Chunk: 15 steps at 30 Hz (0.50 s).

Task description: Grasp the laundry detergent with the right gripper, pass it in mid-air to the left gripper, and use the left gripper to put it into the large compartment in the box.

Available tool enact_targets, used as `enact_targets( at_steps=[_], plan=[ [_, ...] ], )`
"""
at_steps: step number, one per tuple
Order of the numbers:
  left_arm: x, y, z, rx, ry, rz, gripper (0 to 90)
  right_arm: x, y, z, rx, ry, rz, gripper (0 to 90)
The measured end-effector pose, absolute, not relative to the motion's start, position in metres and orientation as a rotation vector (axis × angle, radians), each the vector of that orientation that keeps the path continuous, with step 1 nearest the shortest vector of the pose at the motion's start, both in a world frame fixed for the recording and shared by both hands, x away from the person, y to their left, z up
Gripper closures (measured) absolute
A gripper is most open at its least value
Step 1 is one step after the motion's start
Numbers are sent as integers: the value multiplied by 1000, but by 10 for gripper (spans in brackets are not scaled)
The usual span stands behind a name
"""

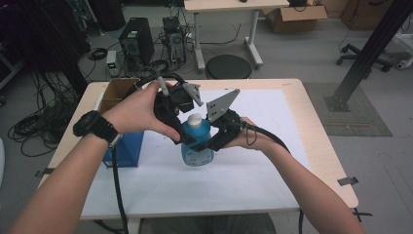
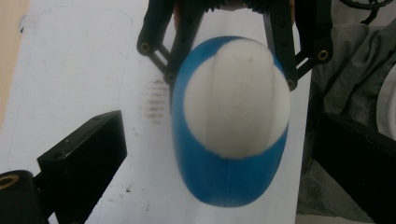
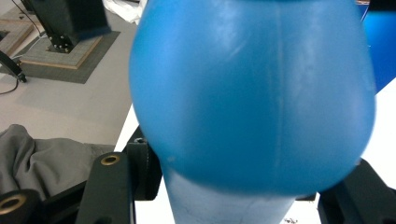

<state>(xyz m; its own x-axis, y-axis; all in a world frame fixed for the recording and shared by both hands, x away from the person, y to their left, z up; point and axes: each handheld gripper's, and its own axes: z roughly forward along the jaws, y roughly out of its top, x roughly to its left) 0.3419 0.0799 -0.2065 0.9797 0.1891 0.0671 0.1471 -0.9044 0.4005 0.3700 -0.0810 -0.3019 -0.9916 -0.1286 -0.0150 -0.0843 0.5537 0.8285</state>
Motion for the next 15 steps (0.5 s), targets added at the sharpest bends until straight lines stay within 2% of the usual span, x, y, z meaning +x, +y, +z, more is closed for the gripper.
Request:
enact_targets(
  at_steps=[7,15],
  plan=[
    [343,72,-212,2748,232,155,46,369,-81,-301,195,-2725,-1451,424],
    [343,70,-215,2760,218,124,135,368,-82,-301,199,-2727,-1454,425]
  ],
)
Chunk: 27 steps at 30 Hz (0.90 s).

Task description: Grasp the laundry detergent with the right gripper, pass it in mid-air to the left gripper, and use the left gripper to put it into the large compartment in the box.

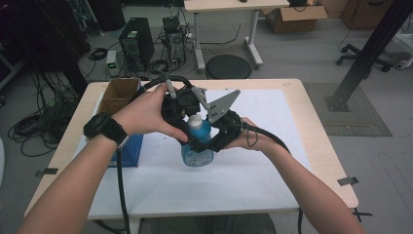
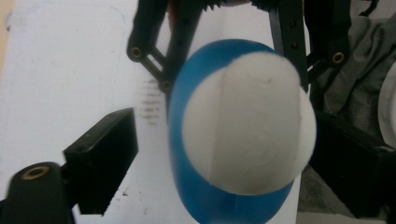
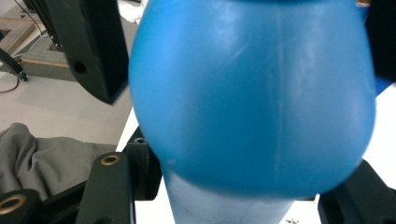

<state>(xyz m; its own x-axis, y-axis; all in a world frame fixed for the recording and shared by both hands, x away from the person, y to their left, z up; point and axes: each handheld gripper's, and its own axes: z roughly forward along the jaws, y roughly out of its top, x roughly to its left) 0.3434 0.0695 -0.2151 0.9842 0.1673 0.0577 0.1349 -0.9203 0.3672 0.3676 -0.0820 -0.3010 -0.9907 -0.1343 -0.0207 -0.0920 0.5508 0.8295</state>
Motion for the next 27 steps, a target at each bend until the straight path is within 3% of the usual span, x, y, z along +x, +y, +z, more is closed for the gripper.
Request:
enact_targets(
  at_steps=[27],
  plan=[
    [342,63,-216,2785,203,113,303,368,-86,-301,190,-2751,-1444,425]
  ],
)
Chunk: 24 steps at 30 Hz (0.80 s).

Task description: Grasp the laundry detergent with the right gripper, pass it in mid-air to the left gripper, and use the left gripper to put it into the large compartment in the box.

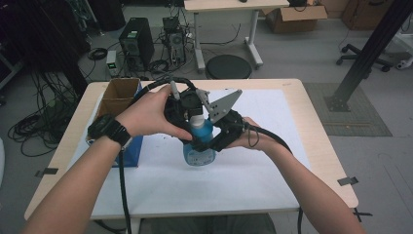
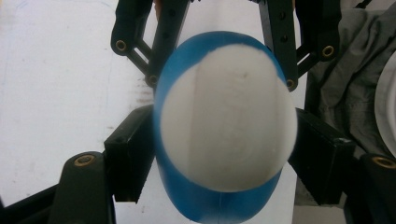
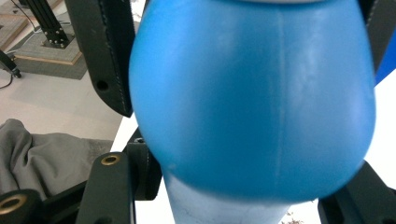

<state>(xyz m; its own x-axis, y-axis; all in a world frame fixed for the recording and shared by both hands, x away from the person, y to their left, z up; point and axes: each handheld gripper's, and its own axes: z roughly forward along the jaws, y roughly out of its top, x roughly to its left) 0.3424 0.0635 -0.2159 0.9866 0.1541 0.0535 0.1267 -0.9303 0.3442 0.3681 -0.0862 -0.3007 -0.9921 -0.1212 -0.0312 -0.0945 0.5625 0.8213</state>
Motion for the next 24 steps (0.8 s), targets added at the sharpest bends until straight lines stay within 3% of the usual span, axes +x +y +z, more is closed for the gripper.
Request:
enact_targets(
  at_steps=[11,24],
  plan=[
    [343,60,-216,2794,199,113,373,368,-86,-302,201,-2759,-1436,425],
    [345,57,-214,2794,239,89,380,369,-89,-303,206,-2741,-1436,395]
  ],
)
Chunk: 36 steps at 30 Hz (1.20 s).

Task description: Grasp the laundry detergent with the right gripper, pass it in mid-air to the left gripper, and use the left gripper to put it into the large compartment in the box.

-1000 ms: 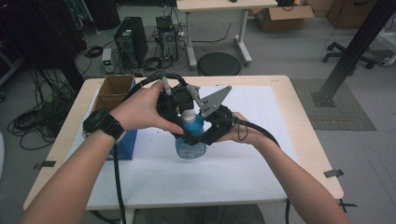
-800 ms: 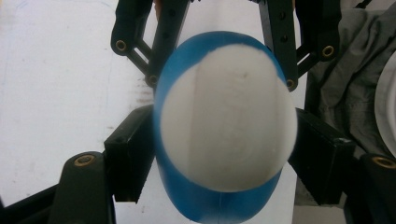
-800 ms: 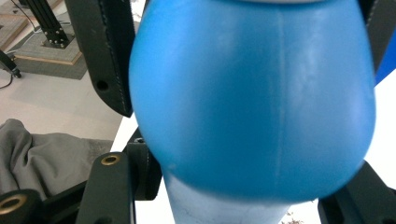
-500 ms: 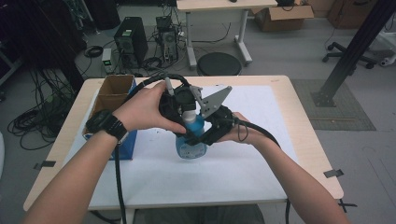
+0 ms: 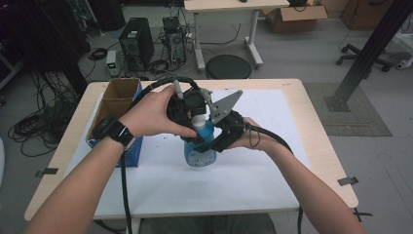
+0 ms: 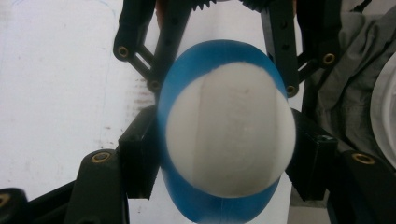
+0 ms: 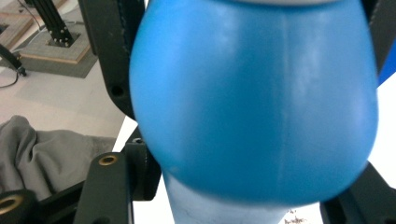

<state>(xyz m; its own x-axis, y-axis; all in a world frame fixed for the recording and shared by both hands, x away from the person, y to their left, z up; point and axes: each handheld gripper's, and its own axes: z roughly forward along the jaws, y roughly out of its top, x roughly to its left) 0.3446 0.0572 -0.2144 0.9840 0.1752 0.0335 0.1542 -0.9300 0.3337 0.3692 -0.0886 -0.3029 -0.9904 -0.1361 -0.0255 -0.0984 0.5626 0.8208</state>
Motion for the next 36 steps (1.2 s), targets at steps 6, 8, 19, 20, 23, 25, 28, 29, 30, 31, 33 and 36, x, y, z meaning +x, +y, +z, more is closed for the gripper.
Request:
enact_targets(
  at_steps=[6,8,19,20,23,25,28,29,30,31,33,36],
  plan=[
    [348,65,-206,2789,336,75,381,378,-101,-304,62,-2737,-1471,57],
    [349,72,-198,2788,407,99,381,385,-111,-306,-17,-2742,-1454,35],
    [373,126,-151,2596,1023,328,381,404,-172,-317,-180,-2883,-1234,63],
    [375,132,-146,2565,1081,339,381,405,-177,-318,-199,-2895,-1222,63],
    [380,154,-134,2445,1261,368,381,409,-192,-319,-246,-2919,-1194,63],
    [382,169,-128,2381,1376,379,381,411,-201,-320,-280,-2943,-1167,64],
    [385,188,-122,2310,1518,391,381,413,-212,-323,-326,-2982,-1107,66],
    [385,194,-121,2291,1556,397,381,414,-215,-324,-333,-2993,-1091,69],
    [386,200,-119,2273,1588,400,381,415,-217,-325,-346,-3001,-1077,69],
    [386,205,-118,2256,1621,403,381,415,-220,-326,-355,-3006,-1070,70],
    [387,215,-115,2225,1666,402,381,416,-223,-328,-368,-3007,-1063,70],
    [387,230,-111,2172,1723,402,381,416,-226,-330,-379,-3013,-1054,72]
  ],
)
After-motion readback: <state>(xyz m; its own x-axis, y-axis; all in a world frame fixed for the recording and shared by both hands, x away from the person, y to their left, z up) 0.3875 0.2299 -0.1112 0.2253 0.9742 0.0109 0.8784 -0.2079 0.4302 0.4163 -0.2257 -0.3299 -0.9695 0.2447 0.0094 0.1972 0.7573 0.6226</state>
